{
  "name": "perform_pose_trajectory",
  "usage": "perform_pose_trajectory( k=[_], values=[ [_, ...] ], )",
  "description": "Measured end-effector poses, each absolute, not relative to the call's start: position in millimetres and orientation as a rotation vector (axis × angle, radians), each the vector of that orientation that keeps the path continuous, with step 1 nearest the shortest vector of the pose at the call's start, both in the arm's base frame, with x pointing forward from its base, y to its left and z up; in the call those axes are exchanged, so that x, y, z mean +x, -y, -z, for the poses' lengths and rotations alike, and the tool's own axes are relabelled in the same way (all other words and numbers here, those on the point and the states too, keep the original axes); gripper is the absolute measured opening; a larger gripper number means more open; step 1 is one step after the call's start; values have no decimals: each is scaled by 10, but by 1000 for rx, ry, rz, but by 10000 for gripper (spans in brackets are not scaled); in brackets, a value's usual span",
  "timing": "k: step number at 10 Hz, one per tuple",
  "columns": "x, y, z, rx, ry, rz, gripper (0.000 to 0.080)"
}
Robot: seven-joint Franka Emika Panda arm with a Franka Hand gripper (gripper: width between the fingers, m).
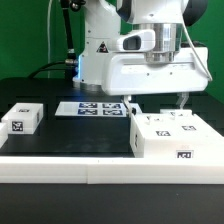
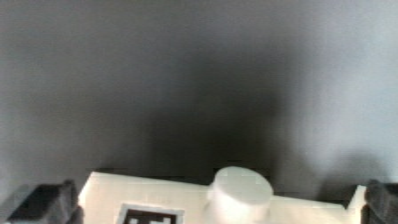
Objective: Assemble cabinet
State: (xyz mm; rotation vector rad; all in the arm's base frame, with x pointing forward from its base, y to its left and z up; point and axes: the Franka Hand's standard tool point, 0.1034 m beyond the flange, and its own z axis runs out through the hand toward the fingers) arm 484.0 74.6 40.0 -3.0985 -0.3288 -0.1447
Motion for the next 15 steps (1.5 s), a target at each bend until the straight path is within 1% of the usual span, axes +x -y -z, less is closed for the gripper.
perform_pose_trajectory(
  k=[3,4,5,9,10,12,13,15],
  values=[
    [4873,-740,-380,-3098,337,143,797],
    [4964,-708,-259,-3102,336,87,797],
    [4956,-718,-192,-3102,343,77,797],
    [4947,-712,-178,-3099,378,72,797],
    [4922,-727,-178,-3100,367,77,797],
    [4749,-803,-164,-3105,320,52,797],
    [4730,-861,-151,-3107,287,61,797],
    [4717,-867,-129,-3107,294,58,797]
  ],
)
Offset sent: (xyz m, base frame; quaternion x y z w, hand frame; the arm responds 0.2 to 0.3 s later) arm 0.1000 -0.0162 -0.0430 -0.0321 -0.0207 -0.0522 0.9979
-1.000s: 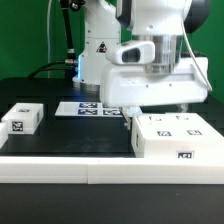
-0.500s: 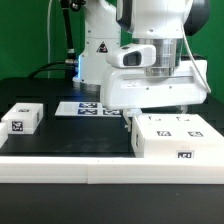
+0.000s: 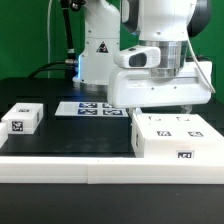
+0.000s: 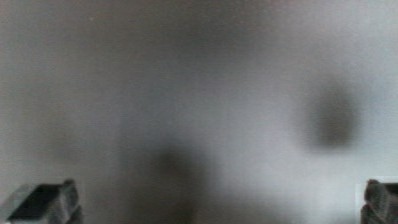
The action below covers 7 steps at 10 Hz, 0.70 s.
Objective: Assemble cabinet
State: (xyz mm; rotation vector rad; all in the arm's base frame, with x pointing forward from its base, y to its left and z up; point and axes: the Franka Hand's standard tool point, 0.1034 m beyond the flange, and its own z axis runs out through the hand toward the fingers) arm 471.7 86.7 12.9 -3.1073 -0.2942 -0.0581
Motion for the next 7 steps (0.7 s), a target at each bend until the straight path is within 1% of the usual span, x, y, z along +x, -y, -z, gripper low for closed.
perform_pose_trajectory(
  k=[3,6,7],
  values=[
    [4725,-856,-131,-3110,277,60,797],
    [4804,-729,-144,-3136,-14,81,797],
    [4840,-821,-150,-3127,-154,110,797]
  ],
)
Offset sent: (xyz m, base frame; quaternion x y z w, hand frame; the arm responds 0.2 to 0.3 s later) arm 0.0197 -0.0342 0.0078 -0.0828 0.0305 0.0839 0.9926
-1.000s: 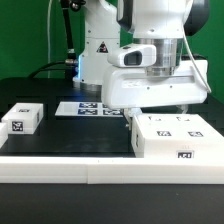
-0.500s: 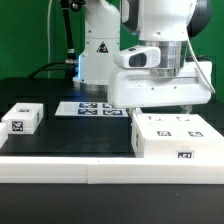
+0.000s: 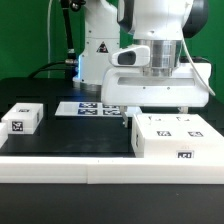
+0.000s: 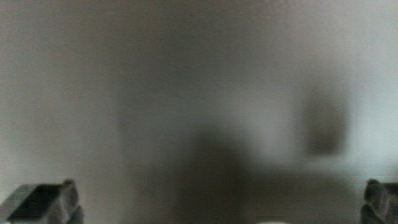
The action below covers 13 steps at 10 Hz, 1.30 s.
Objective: Assemble cabinet
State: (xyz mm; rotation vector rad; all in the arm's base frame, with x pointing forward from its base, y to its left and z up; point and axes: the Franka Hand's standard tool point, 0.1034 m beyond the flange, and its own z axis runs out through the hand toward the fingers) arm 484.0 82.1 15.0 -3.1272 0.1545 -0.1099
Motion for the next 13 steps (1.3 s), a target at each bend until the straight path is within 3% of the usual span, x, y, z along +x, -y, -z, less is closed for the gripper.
perform_pose_trajectory(
  k=[1,13],
  values=[
    [4852,-949,-166,-3126,-150,108,797],
    [4900,-867,-64,-3135,93,185,797]
  ],
)
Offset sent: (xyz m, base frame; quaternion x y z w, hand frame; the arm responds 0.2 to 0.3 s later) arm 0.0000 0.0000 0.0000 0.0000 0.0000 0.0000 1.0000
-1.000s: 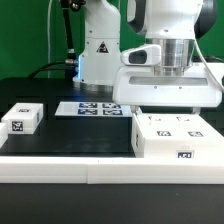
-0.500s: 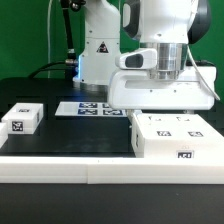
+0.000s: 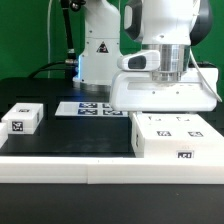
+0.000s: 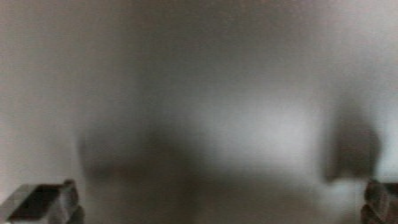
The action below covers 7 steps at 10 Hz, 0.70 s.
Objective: Assemble cabinet
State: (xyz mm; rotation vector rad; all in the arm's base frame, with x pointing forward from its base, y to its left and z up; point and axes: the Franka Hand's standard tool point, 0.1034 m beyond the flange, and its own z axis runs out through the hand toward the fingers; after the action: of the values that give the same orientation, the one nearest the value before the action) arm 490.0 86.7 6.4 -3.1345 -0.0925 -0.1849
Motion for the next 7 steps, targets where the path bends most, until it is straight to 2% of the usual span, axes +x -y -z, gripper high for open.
perform_pose_trajectory(
  k=[1,2,3,5,6,7],
  values=[
    [4912,-862,-67,-3134,96,198,797],
    [4922,-848,-65,-3133,110,206,670],
    [4932,-822,-63,-3134,124,208,670],
    [4929,-825,-61,-3134,126,212,370],
    [4925,-822,-60,-3134,133,213,370],
    [4918,-822,-55,-3134,150,210,201]
  ],
)
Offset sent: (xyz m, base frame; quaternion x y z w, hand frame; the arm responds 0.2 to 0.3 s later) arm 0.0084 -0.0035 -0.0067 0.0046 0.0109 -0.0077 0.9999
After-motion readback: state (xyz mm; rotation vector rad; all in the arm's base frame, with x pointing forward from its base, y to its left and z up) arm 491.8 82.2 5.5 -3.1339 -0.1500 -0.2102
